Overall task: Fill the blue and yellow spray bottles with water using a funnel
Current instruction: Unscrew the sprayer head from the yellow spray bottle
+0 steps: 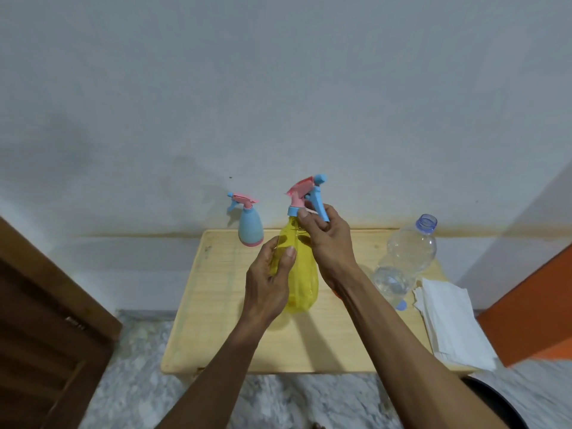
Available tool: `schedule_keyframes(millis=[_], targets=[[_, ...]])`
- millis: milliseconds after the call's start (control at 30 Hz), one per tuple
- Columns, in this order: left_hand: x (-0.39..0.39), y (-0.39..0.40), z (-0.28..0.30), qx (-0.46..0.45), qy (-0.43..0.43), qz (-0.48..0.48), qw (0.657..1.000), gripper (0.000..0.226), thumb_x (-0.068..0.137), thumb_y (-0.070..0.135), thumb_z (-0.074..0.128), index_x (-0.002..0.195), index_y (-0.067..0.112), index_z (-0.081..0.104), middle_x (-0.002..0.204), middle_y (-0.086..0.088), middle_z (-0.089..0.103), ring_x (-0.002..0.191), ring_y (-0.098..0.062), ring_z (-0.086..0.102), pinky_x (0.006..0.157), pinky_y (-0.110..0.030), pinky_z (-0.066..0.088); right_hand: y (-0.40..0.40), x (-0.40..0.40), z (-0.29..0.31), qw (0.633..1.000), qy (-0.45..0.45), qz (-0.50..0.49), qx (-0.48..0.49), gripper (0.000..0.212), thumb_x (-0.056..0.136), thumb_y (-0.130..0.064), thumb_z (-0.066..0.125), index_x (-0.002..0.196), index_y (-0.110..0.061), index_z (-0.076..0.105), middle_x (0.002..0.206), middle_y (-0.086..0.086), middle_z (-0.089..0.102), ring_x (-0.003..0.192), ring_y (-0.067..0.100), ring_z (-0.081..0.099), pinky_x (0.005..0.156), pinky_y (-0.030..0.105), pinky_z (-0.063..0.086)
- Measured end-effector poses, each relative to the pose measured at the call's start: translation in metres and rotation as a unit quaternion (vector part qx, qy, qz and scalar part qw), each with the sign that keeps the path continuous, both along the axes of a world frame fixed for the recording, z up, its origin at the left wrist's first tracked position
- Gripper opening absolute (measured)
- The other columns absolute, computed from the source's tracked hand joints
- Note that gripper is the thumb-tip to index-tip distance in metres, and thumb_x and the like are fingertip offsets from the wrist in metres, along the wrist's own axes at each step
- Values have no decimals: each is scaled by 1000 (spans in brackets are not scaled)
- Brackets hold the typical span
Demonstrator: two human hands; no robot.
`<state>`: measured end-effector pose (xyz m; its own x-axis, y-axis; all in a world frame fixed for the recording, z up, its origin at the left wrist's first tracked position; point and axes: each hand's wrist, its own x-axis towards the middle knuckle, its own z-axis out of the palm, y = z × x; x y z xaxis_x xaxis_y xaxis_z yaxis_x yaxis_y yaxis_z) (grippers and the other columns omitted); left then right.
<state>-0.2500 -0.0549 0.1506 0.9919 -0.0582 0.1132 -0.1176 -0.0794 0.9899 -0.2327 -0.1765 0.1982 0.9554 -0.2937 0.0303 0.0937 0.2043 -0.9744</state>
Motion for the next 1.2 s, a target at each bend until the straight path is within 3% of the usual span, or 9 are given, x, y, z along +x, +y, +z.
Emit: schedule_keyframes(millis=[233, 400, 500, 633, 733, 867, 1033, 1133, 1200], targets=[[4, 4, 7, 3, -5, 7, 1000, 43, 86, 63, 53, 120, 38, 63, 110, 13, 71, 106, -7, 66, 93, -47, 54, 13, 4, 5, 1000, -3, -6, 24, 17, 93, -18, 72, 108, -11, 73, 85, 1, 71, 76, 11, 62, 75, 29, 55], [6, 9, 4, 14, -10, 10, 1000, 46, 86, 64, 52, 122, 36, 61, 111, 13, 70, 106, -7, 65, 93, -43, 54, 14, 5, 10, 999, 25, 18, 10, 29, 100, -31, 62, 121, -12, 63, 101, 4, 78, 83, 16, 69, 79, 36, 58], [6, 10, 1, 45, -18, 12, 999, 57, 84, 69, 51, 128, 33, 58, 118, 13, 67, 111, -6, 62, 95, -37, 53, 14, 6, 14, 999, 29, -6, -44, 35, 89, -36, 76, 115, -15, 66, 91, -2, 75, 77, 8, 66, 69, 23, 54], [6, 14, -2, 70, -22, 23, 997, 61, 81, 70, 52, 128, 32, 57, 117, 14, 66, 109, -3, 61, 91, -29, 52, 11, 8, 14, 991, 17, -26, -129, 21, 90, -30, 75, 109, -21, 71, 83, -7, 66, 74, 7, 57, 71, 27, 50], [5, 17, -2, 76, -28, 28, 996, 61, 80, 71, 51, 126, 32, 57, 113, 15, 67, 104, 0, 61, 85, -23, 50, 14, 6, 17, 983, 28, -25, -178, 23, 93, -34, 69, 115, -28, 64, 95, -8, 72, 87, 9, 66, 81, 30, 55], [2, 20, -4, 77, -24, 25, 996, 57, 82, 69, 52, 126, 33, 56, 112, 15, 66, 103, 0, 61, 81, -22, 50, 19, 2, 21, 977, 34, -47, -206, 36, 86, -43, 77, 113, -23, 66, 97, -8, 71, 86, 7, 66, 75, 22, 53], [1, 27, -6, 92, -9, 12, 996, 56, 68, 63, 74, 116, 41, 56, 103, 19, 67, 97, 5, 61, 79, -15, 48, 21, 3, 24, 977, 27, -62, -203, 18, 85, -32, 79, 97, -19, 73, 85, 8, 71, 72, 10, 56, 74, 39, 54], [4, 34, -15, 103, -10, 1, 995, 62, 64, 56, 84, 118, 33, 61, 105, 14, 68, 99, -2, 63, 85, -21, 51, 18, 4, 29, 977, 4, -107, -183, 14, 87, -29, 78, 79, -29, 67, 74, -4, 62, 70, 9, 53, 75, 41, 53], [4, 41, -23, 112, -11, 3, 994, 65, 65, 54, 84, 121, 31, 61, 107, 13, 68, 101, -6, 63, 87, -28, 52, 12, 9, 36, 978, -16, -146, -149, 13, 88, -27, 77, 80, -28, 67, 72, -7, 60, 69, 8, 53, 75, 42, 54]])
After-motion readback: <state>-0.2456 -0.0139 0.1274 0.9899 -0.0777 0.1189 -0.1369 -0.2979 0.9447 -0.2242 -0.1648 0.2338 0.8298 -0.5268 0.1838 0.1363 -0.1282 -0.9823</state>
